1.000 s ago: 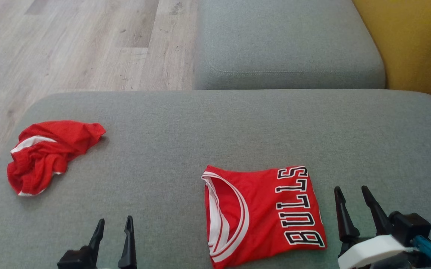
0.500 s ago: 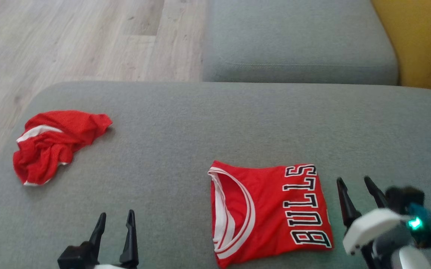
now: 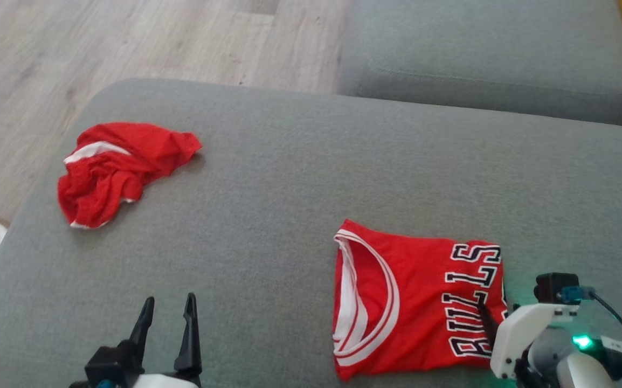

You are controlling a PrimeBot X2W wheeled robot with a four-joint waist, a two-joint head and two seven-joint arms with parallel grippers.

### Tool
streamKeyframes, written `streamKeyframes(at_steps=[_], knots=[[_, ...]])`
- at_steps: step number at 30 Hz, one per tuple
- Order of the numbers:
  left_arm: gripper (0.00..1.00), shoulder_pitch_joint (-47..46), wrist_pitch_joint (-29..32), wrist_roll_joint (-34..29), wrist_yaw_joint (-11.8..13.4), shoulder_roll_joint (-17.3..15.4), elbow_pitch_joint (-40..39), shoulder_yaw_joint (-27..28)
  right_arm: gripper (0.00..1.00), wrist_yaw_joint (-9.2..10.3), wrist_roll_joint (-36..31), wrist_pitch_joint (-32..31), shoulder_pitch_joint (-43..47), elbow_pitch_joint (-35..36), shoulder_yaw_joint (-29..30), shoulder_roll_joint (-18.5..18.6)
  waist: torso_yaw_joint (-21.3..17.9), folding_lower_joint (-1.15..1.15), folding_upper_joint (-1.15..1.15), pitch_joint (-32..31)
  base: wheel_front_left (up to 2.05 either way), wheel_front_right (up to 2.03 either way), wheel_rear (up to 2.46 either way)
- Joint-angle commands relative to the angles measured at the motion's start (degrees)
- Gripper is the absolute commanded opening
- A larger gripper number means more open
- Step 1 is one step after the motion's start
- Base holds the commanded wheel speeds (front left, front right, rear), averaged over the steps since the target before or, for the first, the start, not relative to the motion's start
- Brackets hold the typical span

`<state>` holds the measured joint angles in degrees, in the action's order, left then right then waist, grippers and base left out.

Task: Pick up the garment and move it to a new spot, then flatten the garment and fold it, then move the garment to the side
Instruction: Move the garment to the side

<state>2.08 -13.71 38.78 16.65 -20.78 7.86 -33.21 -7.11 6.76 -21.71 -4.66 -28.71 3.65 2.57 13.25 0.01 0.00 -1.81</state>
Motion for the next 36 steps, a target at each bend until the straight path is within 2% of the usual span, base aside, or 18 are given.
streamKeyframes(at_steps=[1, 3, 4, 5, 6, 7, 8, 15, 21, 22, 26, 30, 36], knots=[[1.0, -3.6, -0.4, -0.3, 0.3, -0.8, -1.9, 2.3, 1.0, -0.37, 0.9, -0.3, -4.2, 0.6, -1.5, 0.3, 0.8, -0.01, 0.0, 0.7, 0.0, 0.0, 0.0], [1.0, -3.5, -0.4, -0.3, 0.4, -0.9, -2.0, 2.4, 1.0, -0.37, 1.7, -0.8, -5.0, -0.7, -1.8, 0.3, 1.0, -0.01, 0.0, 0.9, 0.0, 0.0, 0.0], [1.0, -3.5, -0.4, -0.3, 0.4, -0.9, -2.0, 2.4, 0.8, -0.37, 2.1, -0.9, -5.4, -1.3, -1.9, 0.3, 1.0, -0.01, 0.0, 1.1, 0.0, 0.0, 0.0], [1.0, -3.5, -0.5, -0.3, 0.4, -0.9, -2.0, 2.5, 0.45, -0.37, 2.5, -1.0, -5.9, -1.9, -2.1, 0.3, 0.9, -0.01, 0.0, 1.2, 0.0, 0.0, 0.0], [1.0, -3.5, -0.5, -0.3, 0.5, -0.9, -2.1, 2.5, 0.32, -0.37, 2.8, -1.2, -6.5, -2.6, -2.3, 0.3, 0.7, -0.01, 0.0, 1.3, 0.0, 0.0, 0.0], [1.0, -3.5, -0.5, -0.3, 0.5, -0.9, -2.1, 2.5, 0.11, -0.37, 3.1, -1.2, -7.1, -3.2, -2.4, 0.3, 0.5, -0.01, 0.0, 1.5, 0.0, 0.0, 0.0], [1.0, -3.6, -0.5, -0.4, 0.5, -0.9, -2.2, 2.4, 0.0, -0.37, 3.2, -1.1, -7.8, -3.9, -2.6, 0.3, 0.2, -0.01, 0.0, 1.6, 0.0, 0.0, 0.0], [1.0, -4.6, -0.4, -0.9, 0.4, -0.8, -2.9, 1.9, 0.0, -0.37, 2.7, 2.3, -14.4, -5.7, -2.5, 2.0, -4.5, -0.01, 0.0, 3.8, 0.0, 0.0, 0.0], [1.0, -6.1, -0.5, -1.5, 0.4, -0.5, -4.0, 1.9, 0.0, -0.37, 2.0, 3.7, -20.2, -4.9, -2.2, 5.2, -13.1, -0.01, 0.0, 6.6, 0.0, 0.0, 0.0], [1.0, -6.1, -0.5, -1.5, 0.4, -0.5, -4.0, 1.9, 0.0, -0.37, 2.0, 3.7, -20.2, -4.9, -2.2, 5.2, -13.1, -0.01, 0.0, 6.6, 0.0, 0.0, 0.0], [1.0, -7.5, -0.5, -2.1, 0.3, -0.3, -4.5, 1.8, 0.0, -0.37, 2.1, 4.1, -22.8, -3.4, -1.2, 6.9, -19.9, -0.01, 0.0, 8.7, 0.0, 0.0, 0.0], [1.0, -9.0, -0.4, -2.6, -0.1, -0.1, -4.4, 1.3, 0.0, -0.37, 2.2, 4.3, -24.4, -1.9, -0.4, 7.1, -26.4, -0.01, 0.0, 10.4, 0.0, 0.0, 0.0], [1.0, -11.6, 0.1, -3.5, -0.8, 0.2, -4.0, 0.3, 0.0, -0.37, 2.5, 4.6, -25.5, -1.0, 0.3, 6.4, -32.1, -0.01, 0.0, 12.2, 0.0, 0.0, 0.0]])
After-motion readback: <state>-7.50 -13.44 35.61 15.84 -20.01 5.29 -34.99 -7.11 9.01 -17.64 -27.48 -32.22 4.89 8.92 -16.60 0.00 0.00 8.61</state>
